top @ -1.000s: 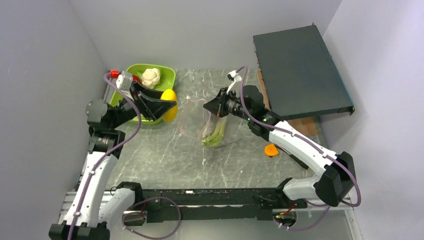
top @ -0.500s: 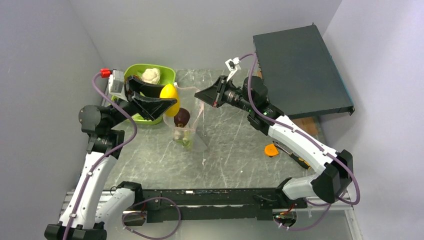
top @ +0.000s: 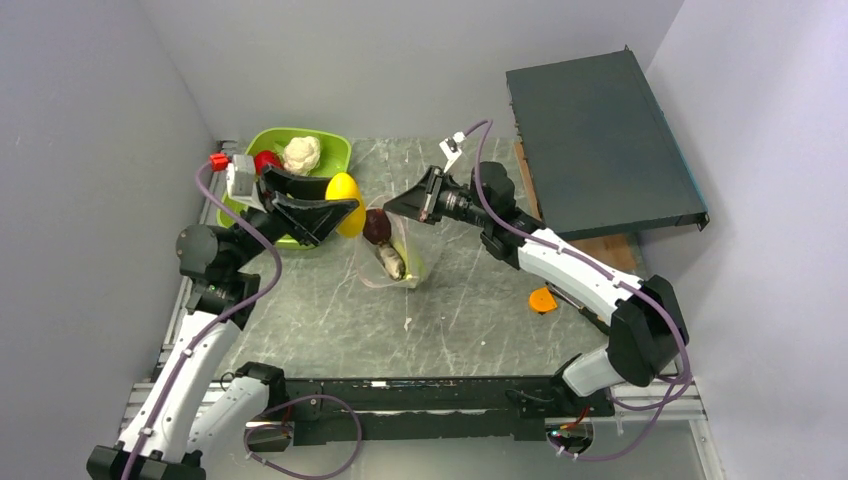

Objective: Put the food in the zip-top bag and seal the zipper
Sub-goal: Place the fake fruit in the zipper food storage bag.

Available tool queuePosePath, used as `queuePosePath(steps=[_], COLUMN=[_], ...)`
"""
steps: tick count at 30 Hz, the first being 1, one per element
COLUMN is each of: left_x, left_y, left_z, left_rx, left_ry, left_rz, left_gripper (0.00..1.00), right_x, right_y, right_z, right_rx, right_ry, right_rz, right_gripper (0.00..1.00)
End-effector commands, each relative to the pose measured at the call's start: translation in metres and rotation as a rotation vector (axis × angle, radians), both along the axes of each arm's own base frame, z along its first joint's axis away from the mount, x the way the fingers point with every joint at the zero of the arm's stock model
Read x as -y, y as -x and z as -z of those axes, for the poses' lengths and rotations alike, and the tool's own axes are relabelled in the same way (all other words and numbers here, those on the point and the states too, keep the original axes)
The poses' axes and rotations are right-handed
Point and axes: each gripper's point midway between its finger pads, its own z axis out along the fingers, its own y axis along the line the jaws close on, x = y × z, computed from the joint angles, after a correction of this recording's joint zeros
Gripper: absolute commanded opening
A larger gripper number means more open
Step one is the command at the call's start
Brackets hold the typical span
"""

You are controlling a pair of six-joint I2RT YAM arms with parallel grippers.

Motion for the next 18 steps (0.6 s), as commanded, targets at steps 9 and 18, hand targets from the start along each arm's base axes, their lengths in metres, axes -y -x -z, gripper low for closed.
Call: queuePosePath(steps=[9,18], left_x=[0.008,0.002], left_y=[0.005,0.002], left_z=[-0.015,-0.007], left_rx=[0.255,0.344], left_ry=[0.05,0.021], left_rz=[-0.085,-0.184], left_gripper=[0.0,0.0], right_x=[-0.008,-0.002], right_y=[-0.015,-0.016], right_z=[-0.07,-0.086], right_rx=[-0.065,-0.087], right_ry=[-0.244,-0.272], right_rz=[-0.084,-0.061], right_gripper=[0.0,0.0])
